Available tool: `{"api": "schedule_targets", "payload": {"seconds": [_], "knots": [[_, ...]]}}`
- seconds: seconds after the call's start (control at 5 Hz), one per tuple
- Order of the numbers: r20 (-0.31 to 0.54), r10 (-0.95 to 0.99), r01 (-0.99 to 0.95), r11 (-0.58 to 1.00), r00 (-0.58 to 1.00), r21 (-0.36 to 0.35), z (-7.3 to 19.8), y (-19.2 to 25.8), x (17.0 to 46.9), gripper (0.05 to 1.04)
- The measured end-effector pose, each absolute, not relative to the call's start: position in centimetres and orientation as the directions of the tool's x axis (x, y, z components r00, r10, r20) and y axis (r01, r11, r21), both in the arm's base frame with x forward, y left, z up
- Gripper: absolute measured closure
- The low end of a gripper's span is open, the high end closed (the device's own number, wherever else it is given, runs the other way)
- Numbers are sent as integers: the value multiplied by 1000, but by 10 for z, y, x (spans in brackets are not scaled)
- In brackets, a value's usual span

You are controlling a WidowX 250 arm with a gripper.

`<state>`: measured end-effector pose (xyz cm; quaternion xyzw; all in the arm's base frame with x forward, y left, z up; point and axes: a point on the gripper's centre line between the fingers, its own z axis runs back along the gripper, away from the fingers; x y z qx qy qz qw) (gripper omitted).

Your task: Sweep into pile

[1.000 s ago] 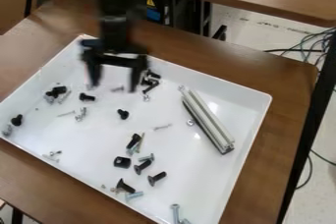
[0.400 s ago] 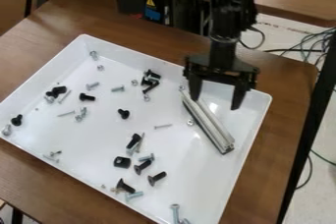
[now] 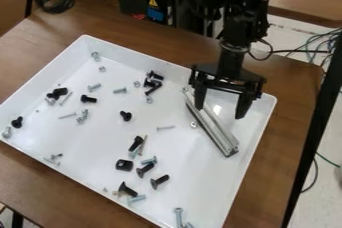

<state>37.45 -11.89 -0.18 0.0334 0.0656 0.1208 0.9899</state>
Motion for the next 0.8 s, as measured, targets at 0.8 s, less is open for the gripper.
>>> {"api": "schedule_targets", "payload": {"seconds": [0.8], "knots": [[-105, 391, -384, 920, 914, 80, -39, -120, 389, 399]]}}
